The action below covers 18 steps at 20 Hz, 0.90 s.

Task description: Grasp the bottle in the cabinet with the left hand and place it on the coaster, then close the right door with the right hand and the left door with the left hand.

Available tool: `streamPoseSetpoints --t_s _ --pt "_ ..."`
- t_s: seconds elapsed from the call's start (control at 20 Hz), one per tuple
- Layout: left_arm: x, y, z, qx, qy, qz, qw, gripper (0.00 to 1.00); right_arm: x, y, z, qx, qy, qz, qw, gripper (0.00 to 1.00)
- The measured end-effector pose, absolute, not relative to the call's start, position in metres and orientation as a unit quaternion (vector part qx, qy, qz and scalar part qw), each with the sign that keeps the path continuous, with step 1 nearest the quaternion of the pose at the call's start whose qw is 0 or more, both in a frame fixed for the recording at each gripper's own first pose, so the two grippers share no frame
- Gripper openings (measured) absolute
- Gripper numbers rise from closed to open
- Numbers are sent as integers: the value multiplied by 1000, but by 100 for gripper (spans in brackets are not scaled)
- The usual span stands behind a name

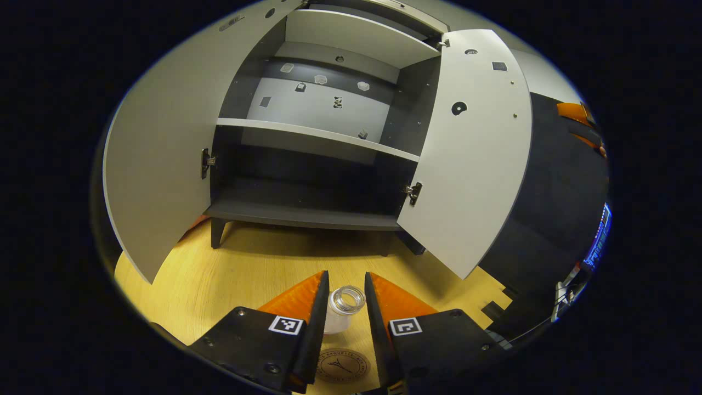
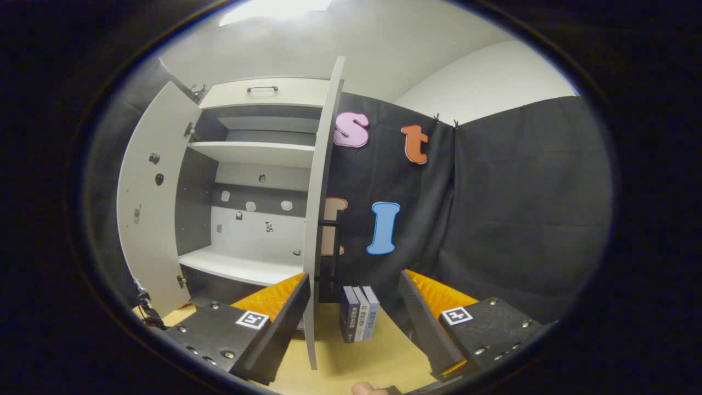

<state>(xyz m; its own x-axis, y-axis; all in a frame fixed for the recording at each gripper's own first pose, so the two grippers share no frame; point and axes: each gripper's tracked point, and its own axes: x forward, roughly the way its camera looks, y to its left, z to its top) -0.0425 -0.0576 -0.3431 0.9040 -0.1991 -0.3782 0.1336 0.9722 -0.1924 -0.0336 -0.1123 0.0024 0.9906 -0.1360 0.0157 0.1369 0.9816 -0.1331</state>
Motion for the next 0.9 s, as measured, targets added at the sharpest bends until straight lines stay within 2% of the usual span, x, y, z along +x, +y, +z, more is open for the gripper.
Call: streamPoseSetpoints --t_s 0.25,0.35,0.5,0.9 --pt "-42 -57 -342 -88 210 -92 969 38 -29 -106 -4 -57 4 -60 997 99" --pt "-41 -53 -341 -98 210 -87 969 40 -26 -104 -6 -58 4 -57 997 99" --pt "-37 -46 -341 -100 215 -83 968 34 -22 -101 -8 -57 6 -52 997 99" --pt "-38 -47 -310 -137 209 -94 964 34 -13 -98 -12 -58 7 -52 997 99"
